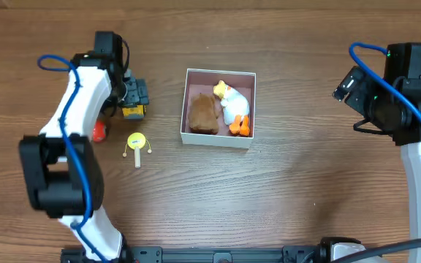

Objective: Pack container
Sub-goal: 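Place the duck into the box beside the hamster, withdraw right arm, then grasp the yellow toy excavator with the left gripper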

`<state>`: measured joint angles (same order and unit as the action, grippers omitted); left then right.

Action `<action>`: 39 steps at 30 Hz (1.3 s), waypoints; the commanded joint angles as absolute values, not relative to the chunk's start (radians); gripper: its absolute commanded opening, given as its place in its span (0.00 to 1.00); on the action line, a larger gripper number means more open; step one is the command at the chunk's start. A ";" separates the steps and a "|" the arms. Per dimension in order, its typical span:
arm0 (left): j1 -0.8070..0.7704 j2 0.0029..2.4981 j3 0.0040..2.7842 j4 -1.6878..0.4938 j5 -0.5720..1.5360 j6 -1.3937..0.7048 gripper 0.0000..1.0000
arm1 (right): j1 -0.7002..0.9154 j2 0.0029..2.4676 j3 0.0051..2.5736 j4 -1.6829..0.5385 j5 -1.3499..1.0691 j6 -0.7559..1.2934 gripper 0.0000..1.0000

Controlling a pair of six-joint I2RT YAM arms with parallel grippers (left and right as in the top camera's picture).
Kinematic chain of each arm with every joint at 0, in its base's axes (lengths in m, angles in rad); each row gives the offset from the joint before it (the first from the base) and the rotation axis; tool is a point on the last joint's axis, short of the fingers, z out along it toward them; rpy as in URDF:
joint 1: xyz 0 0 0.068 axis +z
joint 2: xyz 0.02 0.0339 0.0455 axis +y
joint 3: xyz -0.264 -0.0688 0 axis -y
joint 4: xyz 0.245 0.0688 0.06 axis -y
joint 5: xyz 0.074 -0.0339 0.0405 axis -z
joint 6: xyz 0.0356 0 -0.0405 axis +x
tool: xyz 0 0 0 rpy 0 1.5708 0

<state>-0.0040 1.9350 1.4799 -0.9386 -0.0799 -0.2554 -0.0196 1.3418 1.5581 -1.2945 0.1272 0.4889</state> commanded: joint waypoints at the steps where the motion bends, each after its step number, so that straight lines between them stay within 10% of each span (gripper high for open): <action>1: 0.001 1.989 1.490 -0.899 -0.085 -0.246 0.99 | -0.024 1.337 1.572 -1.292 0.126 0.482 1.00; 25: -0.006 2.096 1.494 -0.772 -0.010 -0.142 0.64 | -0.024 1.337 1.572 -1.311 0.127 0.482 1.00; 31: -0.006 2.096 1.714 -1.016 -0.010 -0.134 0.30 | -0.024 1.337 1.572 -1.317 0.127 0.481 1.00; 39: -0.141 2.096 2.278 -1.474 0.162 -0.112 0.24 | -0.024 1.337 1.572 -1.319 0.127 0.482 1.00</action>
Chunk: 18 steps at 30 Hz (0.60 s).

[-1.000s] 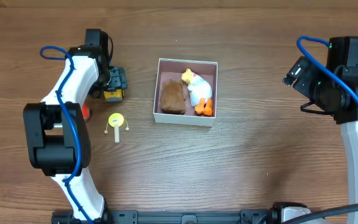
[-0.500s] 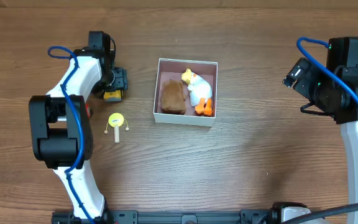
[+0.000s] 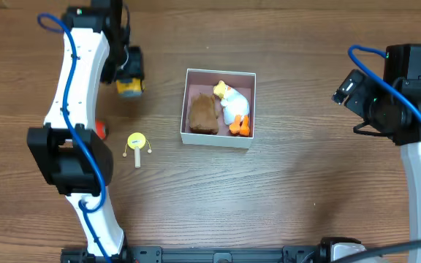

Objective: Pack container
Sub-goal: 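Grasp the yellow toy excavator with the left gripper, then lower the excavator into the box and open the left gripper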

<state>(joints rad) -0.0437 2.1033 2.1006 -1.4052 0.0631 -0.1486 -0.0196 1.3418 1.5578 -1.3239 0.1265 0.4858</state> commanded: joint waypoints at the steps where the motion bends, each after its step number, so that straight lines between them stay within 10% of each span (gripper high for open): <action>1: -0.184 2.096 2.321 -1.501 0.162 -0.069 0.22 | -0.024 1.337 1.572 -1.319 0.127 0.482 1.00; 10: -0.620 2.106 2.296 -1.553 0.083 0.654 0.04 | -0.024 1.337 1.572 -1.317 0.127 0.481 1.00; 18: -0.606 2.106 1.957 -1.246 0.026 0.883 0.04 | -0.024 1.337 1.572 -1.327 0.127 0.481 1.00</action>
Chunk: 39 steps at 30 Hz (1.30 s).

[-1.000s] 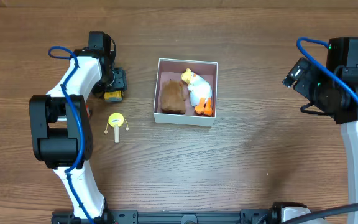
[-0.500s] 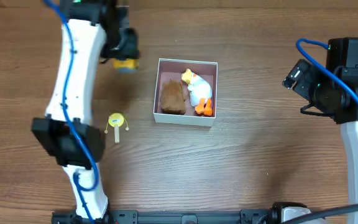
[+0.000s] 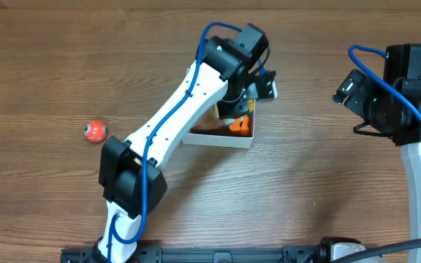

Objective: Pack container
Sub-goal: 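Lower the excavator into the box and open the left gripper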

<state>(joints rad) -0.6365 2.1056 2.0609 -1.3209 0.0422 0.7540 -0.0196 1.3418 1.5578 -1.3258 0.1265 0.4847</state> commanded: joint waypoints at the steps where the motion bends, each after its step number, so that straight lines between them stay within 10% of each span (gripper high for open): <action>1: -0.603 2.106 1.945 -1.237 0.031 0.903 0.04 | -0.024 1.337 1.572 -1.326 0.127 0.481 1.00; 7: -0.591 2.106 1.884 -1.209 0.046 1.056 0.09 | -0.024 1.337 1.572 -1.331 0.127 0.481 1.00; 9: -0.593 2.106 1.884 -1.210 0.044 1.055 0.55 | -0.024 1.337 1.572 -1.330 0.127 0.481 1.00; 16: -0.597 2.098 1.913 -1.229 0.046 0.895 0.67 | -0.024 1.337 1.572 -1.334 0.127 0.481 1.00; 18: -0.597 2.098 1.935 -1.262 0.063 0.828 1.00 | -0.024 1.337 1.572 -1.334 0.127 0.481 1.00; 35: -0.587 2.101 2.126 -1.526 0.099 0.421 1.00 | -0.024 1.337 1.572 -1.342 0.127 0.481 1.00; 39: -0.564 2.101 1.954 -1.387 0.094 0.390 0.66 | -0.024 1.337 1.572 -1.342 0.127 0.481 1.00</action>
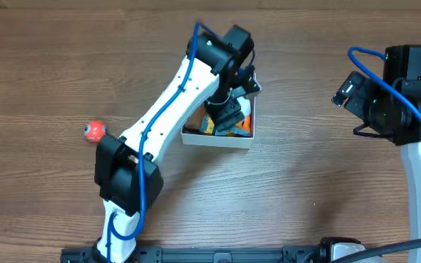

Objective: Pack container
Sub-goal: 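Lower the excavator into the box and open the left gripper, then move the left gripper to the red ball and grasp it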

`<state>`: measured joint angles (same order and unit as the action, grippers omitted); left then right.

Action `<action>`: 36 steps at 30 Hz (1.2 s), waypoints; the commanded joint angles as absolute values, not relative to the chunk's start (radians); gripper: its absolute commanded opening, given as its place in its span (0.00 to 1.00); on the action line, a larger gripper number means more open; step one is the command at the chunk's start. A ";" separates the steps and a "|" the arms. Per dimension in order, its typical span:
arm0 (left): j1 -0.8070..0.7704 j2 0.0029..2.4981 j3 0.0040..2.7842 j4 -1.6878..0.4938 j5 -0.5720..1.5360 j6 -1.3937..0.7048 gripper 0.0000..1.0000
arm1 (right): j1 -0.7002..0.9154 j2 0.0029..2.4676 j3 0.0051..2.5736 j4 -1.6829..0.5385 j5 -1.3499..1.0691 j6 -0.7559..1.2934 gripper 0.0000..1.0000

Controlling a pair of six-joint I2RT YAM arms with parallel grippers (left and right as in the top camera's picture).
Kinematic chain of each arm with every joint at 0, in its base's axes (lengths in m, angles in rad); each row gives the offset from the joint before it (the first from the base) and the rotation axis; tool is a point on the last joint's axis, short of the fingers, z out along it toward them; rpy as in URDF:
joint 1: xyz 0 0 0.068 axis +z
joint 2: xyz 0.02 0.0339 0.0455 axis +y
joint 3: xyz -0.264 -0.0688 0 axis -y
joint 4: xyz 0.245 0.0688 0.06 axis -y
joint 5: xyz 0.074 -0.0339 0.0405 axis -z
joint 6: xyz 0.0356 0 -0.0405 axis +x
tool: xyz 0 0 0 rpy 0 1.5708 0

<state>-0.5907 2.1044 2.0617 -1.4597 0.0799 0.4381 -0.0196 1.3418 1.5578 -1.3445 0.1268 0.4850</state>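
The white box (pixel 218 137) sits mid-table. In it, the orange feet of the duck toy (pixel 243 126) show on the right; the brown plush is hidden under my left arm. My left gripper (pixel 216 120) reaches down into the box's left half. It is shut on the yellow-and-black toy (pixel 207 126), which sits low against the front wall. An orange ball (pixel 93 131) lies on the table far to the left. My right gripper (pixel 344 89) hangs at the right side, away from everything; its fingers cannot be made out.
My left arm (pixel 167 109) stretches diagonally from its base at the front left across to the box and covers the table beneath it. The yellow rattle does not show. The right arm's body (pixel 408 95) stands at the right edge.
My left gripper has shifted from over the box's back right part to its left front and sits lower. The yellow toy now shows inside the box. The right arm is unchanged.
My left gripper was at the yellow-and-black toy, left of the box, near the ball and rattle. Then it held the toy a little further back. Then it was over the box, and now it has the toy down inside it.
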 commanded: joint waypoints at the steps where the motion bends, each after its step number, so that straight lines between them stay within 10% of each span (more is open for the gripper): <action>1: -0.548 2.101 1.917 -1.355 0.095 0.357 0.41 | -0.024 1.337 1.572 -1.342 0.127 0.481 1.00; 6: -0.513 2.101 1.882 -1.295 0.124 0.336 0.04 | -0.024 1.337 1.572 -1.342 0.127 0.481 1.00; 17: -0.529 2.099 1.710 -1.157 0.155 0.296 0.04 | -0.024 1.337 1.572 -1.340 0.127 0.482 1.00; 23: -0.523 2.096 2.133 -1.505 0.037 0.267 0.04 | -0.024 1.337 1.572 -1.338 0.127 0.481 1.00; 29: -0.420 2.004 2.488 -1.690 -0.047 0.068 0.51 | -0.024 1.337 1.572 -1.341 0.127 0.482 1.00; 36: -0.152 1.686 2.313 -1.690 0.004 0.044 0.60 | -0.024 1.337 1.572 -1.348 0.127 0.482 1.00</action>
